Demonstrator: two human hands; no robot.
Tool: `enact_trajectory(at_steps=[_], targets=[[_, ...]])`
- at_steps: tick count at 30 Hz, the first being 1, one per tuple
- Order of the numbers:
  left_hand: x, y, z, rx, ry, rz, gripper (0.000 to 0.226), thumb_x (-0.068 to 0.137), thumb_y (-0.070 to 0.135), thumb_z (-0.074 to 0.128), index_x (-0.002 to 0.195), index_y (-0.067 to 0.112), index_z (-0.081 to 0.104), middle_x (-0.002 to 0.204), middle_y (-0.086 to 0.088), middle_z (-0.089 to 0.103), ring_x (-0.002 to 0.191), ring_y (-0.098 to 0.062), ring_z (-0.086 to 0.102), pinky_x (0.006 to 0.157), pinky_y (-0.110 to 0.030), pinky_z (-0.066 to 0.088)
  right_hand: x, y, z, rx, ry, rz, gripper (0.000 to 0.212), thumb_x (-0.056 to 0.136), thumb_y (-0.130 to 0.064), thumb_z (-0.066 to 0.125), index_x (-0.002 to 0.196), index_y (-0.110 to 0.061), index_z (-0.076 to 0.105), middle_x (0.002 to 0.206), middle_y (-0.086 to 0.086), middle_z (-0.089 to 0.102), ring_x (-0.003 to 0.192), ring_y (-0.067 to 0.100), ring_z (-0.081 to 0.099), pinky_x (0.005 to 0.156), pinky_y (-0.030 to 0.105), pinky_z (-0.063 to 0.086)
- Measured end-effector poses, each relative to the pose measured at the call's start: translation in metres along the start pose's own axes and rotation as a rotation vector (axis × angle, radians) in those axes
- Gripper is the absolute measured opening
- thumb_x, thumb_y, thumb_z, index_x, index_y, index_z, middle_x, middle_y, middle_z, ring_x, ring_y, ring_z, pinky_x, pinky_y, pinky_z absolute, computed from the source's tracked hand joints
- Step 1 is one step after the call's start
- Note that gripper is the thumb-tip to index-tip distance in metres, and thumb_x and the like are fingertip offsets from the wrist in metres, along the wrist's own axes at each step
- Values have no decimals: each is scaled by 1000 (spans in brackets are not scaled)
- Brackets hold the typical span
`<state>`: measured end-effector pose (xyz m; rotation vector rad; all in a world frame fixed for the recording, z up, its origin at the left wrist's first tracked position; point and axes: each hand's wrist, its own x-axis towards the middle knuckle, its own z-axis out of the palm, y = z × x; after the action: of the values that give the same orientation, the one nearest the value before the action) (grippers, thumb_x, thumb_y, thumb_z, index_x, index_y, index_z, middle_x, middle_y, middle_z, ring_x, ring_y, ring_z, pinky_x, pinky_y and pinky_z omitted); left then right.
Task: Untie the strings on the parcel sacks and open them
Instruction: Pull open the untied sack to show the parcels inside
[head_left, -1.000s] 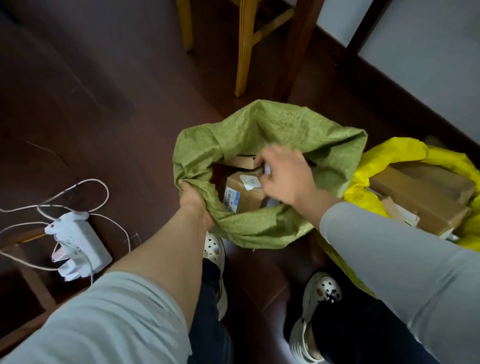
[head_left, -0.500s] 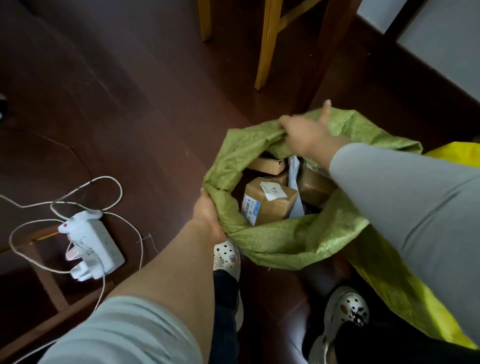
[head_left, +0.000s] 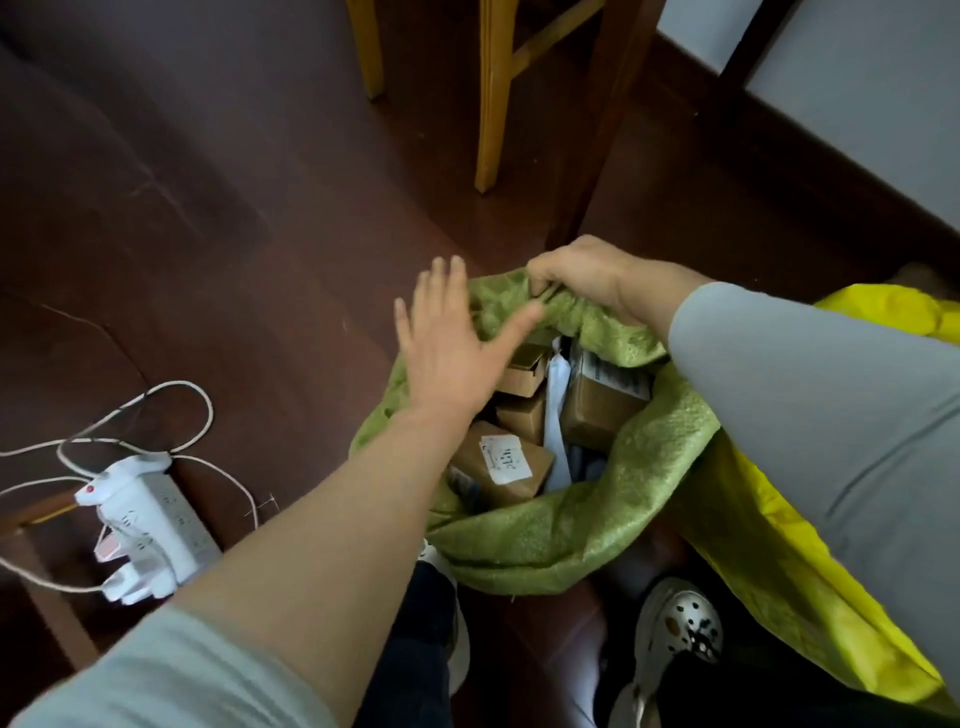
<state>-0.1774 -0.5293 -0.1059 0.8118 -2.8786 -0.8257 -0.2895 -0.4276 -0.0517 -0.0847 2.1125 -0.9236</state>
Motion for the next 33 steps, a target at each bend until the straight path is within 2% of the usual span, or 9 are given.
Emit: enact_trajectory(at_steps=[3,5,8,11,15,19,22,28,33], targets=[[18,11,9,169,-253,112,64,87,65,36,133,21,45,127,-5,59,129,-20,43,115,-43,-15,-2,7,0,83,73,-87,31,62,-30,66,87,-13,69,74,5,60,73,23,56,73,36,46],[29,10,6,58,-297,-22,45,94,52,37,105,16,61,103,-8,68,114,-24,55,118,-41,-3,-11,25,-1,-302,371,-202,47,73,-41,64,116,-21,61,107,6,63,104,25,55,101,42,38],[41,5,-5,-244,-278,-252,41,93,49,44,97,12,62,107,-13,66,112,-31,55,110,-37,30,-39,61,2,-710,718,-127,98,72,-52,68,147,-19,15,154,16,13,144,32,6,113,53,-6],[48,4,-16,-329,-286,-336,56,93,46,45,118,-3,57,107,-14,61,110,-32,56,94,-33,41,-40,97,11,-621,557,209,123,68,-44,77,146,-25,-16,151,19,-27,142,36,-20,111,60,-1],[58,-1,-19,-463,-264,-471,50,95,44,43,118,1,55,89,-6,56,97,-28,57,79,-30,42,-21,112,5,-332,459,142,95,80,9,56,148,-32,4,155,18,-14,136,40,28,99,40,40],[66,-13,-18,-579,-258,-617,50,92,46,48,118,4,55,110,-11,62,95,-26,60,83,-37,49,1,117,-12,98,474,124,51,82,7,40,127,-11,56,125,12,56,117,33,53,100,41,45],[72,-24,-16,-602,-276,-713,51,88,45,57,119,4,56,108,-9,63,94,-27,62,79,-39,51,17,116,-30,285,475,312,38,89,-11,40,122,-1,56,126,17,58,117,35,54,100,44,46],[75,-35,-13,-815,-375,-926,24,88,21,46,95,9,66,84,-6,67,73,-24,64,65,-31,52,46,113,-49,47,572,443,43,90,-25,46,126,-2,51,131,15,53,119,35,51,98,37,42],[74,-41,-12,-828,-346,-1056,28,94,27,43,89,9,64,81,-5,64,73,-21,61,62,-34,51,43,115,-50,-307,553,273,50,98,-41,33,122,-2,52,126,21,55,118,38,50,97,43,39]])
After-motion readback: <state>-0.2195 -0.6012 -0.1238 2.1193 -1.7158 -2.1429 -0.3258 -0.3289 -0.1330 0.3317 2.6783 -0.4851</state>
